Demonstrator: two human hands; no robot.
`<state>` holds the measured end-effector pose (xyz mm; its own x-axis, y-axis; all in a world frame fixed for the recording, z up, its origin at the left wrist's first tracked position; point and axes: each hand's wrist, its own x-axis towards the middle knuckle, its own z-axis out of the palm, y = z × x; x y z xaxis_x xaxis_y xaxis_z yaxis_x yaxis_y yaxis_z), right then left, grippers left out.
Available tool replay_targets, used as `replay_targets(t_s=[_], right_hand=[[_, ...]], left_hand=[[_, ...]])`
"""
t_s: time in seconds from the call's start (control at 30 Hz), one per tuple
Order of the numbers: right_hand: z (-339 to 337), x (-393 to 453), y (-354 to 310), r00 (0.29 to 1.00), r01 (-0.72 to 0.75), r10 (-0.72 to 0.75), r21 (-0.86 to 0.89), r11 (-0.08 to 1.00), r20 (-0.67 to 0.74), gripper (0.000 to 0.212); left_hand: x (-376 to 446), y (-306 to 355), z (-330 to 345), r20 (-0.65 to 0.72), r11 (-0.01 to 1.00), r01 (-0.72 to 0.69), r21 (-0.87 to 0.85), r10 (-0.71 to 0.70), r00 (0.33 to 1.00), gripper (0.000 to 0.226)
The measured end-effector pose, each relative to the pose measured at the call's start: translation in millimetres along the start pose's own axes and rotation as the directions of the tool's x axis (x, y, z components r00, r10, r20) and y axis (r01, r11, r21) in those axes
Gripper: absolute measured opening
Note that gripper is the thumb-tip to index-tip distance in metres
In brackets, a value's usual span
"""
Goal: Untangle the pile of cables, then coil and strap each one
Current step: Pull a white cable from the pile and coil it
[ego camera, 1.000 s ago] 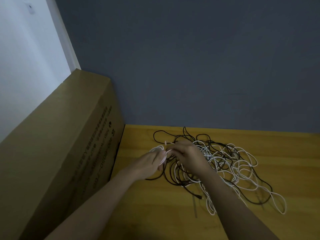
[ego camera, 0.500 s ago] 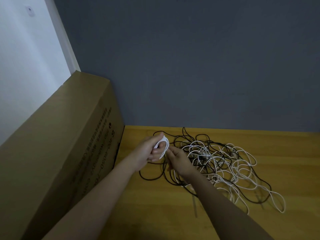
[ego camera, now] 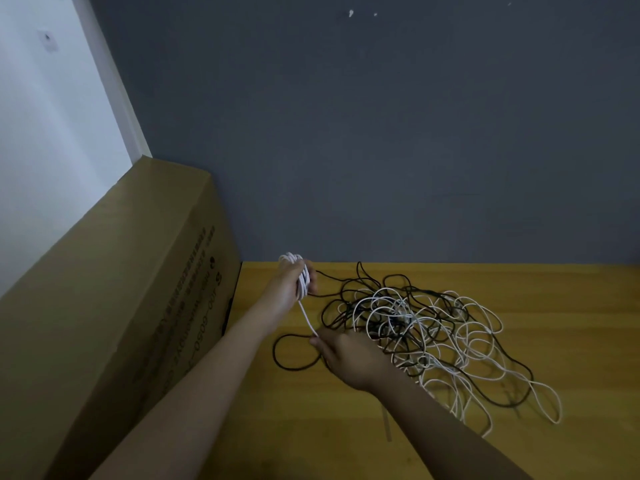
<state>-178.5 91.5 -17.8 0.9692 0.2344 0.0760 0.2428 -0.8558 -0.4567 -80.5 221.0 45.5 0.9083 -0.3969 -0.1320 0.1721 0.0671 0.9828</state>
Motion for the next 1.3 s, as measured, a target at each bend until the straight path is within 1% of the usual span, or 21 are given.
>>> replay_targets(t_s=[0.07, 0.1, 0.17, 0.27, 0.33, 0.4, 0.43, 0.5, 0.53, 0.6, 0.67, 0.73, 0.8, 0.83, 0.9, 0.93, 1.0, 1.1, 1.13, 1.2, 1.3], right_hand=[[-5, -3, -5, 0.996, 0.078, -0.08, -0.078, 0.994, -0.03, 0.033], [-8, -4, -8, 0.99, 0.128, -0.134, -0.109, 0.986, -0.047, 0.033], [-17, -7, -12, 0.966, 0.23, -0.246, -0.161, 0.96, -0.084, 0.03], [-32, -11, -13, 0.91, 0.326, -0.377, -0.266, 0.907, -0.172, 0.026], [-43, -7, -11, 0.875, 0.328, -0.411, -0.31, 0.892, -0.256, 0.026], [-55, -2, -7, 0.853, 0.278, -0.373, -0.287, 0.917, -0.365, 0.023], [-59, 1, -5, 0.85, 0.242, -0.319, -0.228, 0.943, -0.419, 0.018], [-61, 3, -2, 0.868, 0.171, -0.138, 0.026, 0.985, -0.477, 0.009], [-60, 4, -2, 0.883, 0.143, -0.034, 0.199, 0.969, -0.469, 0.007], [-55, 5, -5, 0.914, 0.081, 0.13, 0.486, 0.87, -0.385, 0.008], [-50, 7, -7, 0.938, 0.01, 0.218, 0.652, 0.758, -0.269, 0.013], [-46, 7, -10, 0.959, -0.035, 0.235, 0.752, 0.658, -0.161, 0.019], [-39, 6, -16, 0.971, 0.002, 0.185, 0.782, 0.623, -0.151, 0.017], [-33, 6, -19, 0.969, 0.028, 0.168, 0.759, 0.65, -0.179, 0.022], [-22, 8, -24, 0.947, 0.036, 0.178, 0.638, 0.769, -0.268, 0.032], [-18, 9, -26, 0.933, 0.026, 0.185, 0.57, 0.821, -0.309, 0.032], [-16, 12, -27, 0.919, -0.025, 0.209, 0.479, 0.877, -0.334, 0.029], [-15, 15, -24, 0.905, -0.121, 0.25, 0.357, 0.926, -0.344, 0.04], [-15, 16, -23, 0.901, -0.13, 0.257, 0.348, 0.928, -0.35, 0.044], [-15, 18, -24, 0.897, -0.134, 0.273, 0.376, 0.917, -0.346, 0.048], [-21, 19, -24, 0.916, -0.117, 0.304, 0.553, 0.825, -0.26, 0.054]], left_hand=[[2, -3, -5, 0.027, 0.958, -0.09, 0.273, 0.086, 0.996, 0.032], [2, -5, -7, 0.059, 0.92, -0.137, 0.367, 0.124, 0.99, 0.033], [2, -10, -11, 0.132, 0.857, -0.206, 0.472, 0.162, 0.978, 0.032], [-1, -19, -15, 0.283, 0.782, -0.213, 0.586, 0.048, 0.958, 0.025], [-7, -28, -16, 0.365, 0.79, -0.201, 0.579, -0.031, 0.931, 0.029], [-18, -30, -11, 0.404, 0.835, -0.118, 0.538, -0.132, 0.905, 0.046], [-23, -29, -9, 0.417, 0.855, -0.079, 0.513, -0.168, 0.893, 0.054], [-31, -24, -5, 0.435, 0.9, -0.024, 0.434, -0.186, 0.881, 0.056], [-33, -21, -4, 0.446, 0.919, -0.004, 0.395, -0.188, 0.875, 0.056], [-37, -15, -3, 0.483, 0.943, 0.04, 0.331, -0.205, 0.851, 0.056], [-41, -12, -5, 0.51, 0.958, 0.097, 0.27, -0.227, 0.83, 0.057], [-44, -12, -7, 0.518, 0.967, 0.162, 0.198, -0.244, 0.82, 0.059], [-43, -11, -9, 0.503, 0.969, 0.217, 0.121, -0.248, 0.828, 0.061], [-43, -11, -9, 0.492, 0.968, 0.23, 0.098, -0.248, 0.834, 0.061], [-40, -10, -7, 0.444, 0.968, 0.224, 0.113, -0.251, 0.86, 0.059], [-39, -11, -4, 0.4, 0.965, 0.216, 0.148, -0.258, 0.879, 0.058], [-36, -11, 1, 0.277, 0.951, 0.194, 0.242, -0.26, 0.925, 0.055], [-32, -16, 5, 0.12, 0.897, 0.054, 0.438, -0.117, 0.986, 0.057], [-31, -18, 5, 0.093, 0.876, 0.004, 0.482, -0.056, 0.994, 0.059], [-32, -20, 5, 0.081, 0.874, -0.047, 0.483, 0.008, 0.997, 0.062], [-36, -23, 4, 0.147, 0.879, -0.098, 0.467, 0.033, 0.989, 0.065]])
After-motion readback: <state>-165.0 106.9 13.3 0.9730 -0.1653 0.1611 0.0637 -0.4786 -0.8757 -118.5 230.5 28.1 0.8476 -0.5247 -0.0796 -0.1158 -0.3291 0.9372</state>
